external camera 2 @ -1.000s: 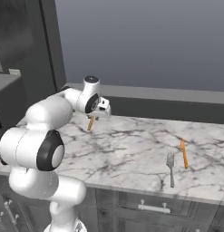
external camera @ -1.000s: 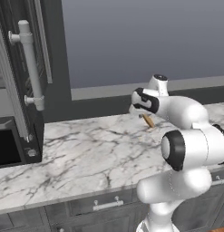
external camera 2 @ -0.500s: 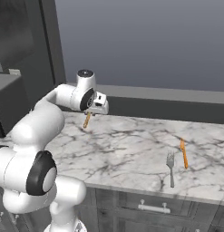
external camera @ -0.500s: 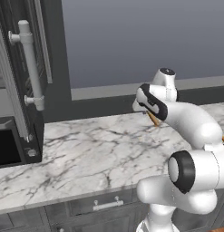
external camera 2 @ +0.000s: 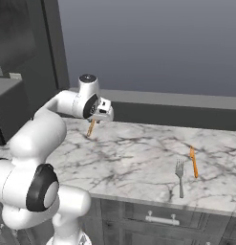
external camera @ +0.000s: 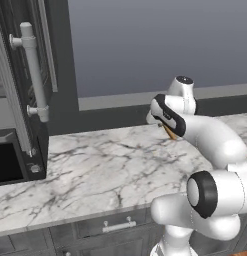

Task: Organize the utensils by type. Pick up the wooden spoons from the counter and place them in the open cabinet. Then pick up the metallic utensils from the counter and place them in the open drawer.

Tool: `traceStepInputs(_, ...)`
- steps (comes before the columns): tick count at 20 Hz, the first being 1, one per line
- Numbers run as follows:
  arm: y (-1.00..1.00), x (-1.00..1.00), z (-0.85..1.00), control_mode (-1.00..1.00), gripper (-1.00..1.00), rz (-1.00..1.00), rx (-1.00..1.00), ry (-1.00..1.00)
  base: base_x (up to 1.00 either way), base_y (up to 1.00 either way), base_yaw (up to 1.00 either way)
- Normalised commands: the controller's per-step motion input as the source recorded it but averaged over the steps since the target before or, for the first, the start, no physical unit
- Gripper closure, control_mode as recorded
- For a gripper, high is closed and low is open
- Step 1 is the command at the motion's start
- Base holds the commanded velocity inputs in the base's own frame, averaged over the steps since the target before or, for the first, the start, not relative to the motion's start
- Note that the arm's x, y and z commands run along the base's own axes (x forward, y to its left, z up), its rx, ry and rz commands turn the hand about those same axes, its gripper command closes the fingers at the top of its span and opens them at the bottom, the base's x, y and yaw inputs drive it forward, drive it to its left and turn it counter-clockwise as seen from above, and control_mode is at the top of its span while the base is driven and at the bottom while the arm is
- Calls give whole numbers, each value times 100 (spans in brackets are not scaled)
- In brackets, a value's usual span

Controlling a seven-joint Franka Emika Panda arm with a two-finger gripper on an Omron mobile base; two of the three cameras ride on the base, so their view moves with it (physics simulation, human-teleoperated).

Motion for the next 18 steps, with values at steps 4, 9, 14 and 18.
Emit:
traceStepInputs(4,-2,-19,-2,100,100,0,0,0,-15,-3,0)
traceStepInputs(9,0,0,0,100,100,0,0,0,-76,-13,0)
traceStepInputs(14,0,0,0,100,100,0,0,0,-78,-9,16)
traceStepInputs(18,0,0,0,100,100,0,0,0,-72,-5,54)
